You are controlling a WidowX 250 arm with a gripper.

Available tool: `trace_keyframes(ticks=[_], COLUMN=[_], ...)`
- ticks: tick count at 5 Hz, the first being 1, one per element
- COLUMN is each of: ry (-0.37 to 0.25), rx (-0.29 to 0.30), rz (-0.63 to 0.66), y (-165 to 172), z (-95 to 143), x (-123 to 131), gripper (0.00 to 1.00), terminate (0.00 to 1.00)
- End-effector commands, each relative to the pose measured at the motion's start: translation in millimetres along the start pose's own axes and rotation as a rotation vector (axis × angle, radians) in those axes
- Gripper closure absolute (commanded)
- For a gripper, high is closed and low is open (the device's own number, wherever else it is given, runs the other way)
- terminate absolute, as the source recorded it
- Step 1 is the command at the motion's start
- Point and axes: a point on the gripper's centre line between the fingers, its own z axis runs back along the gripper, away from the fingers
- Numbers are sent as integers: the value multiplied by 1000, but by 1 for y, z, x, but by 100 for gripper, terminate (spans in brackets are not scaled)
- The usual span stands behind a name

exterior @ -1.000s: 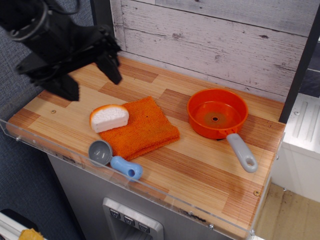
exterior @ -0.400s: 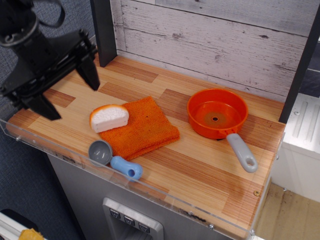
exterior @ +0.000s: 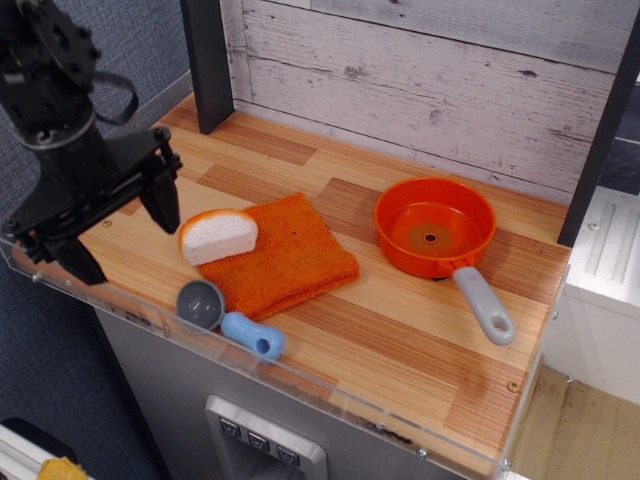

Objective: Move the scoop behind the cheese.

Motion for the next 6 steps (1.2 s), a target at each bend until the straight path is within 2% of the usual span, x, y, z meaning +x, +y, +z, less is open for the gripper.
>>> trace_keyframes(ticks=[1,2,4,6], ry=[24,30,56,58], rx=[54,58,6,19], rz=[18,9,-12,-17], y=[11,6,-14,-20], z=[-22,-24,-6,-15], x=[-3,-13,-39,-38], gripper=[0,0,0,0], terminate=[0,0,0,0])
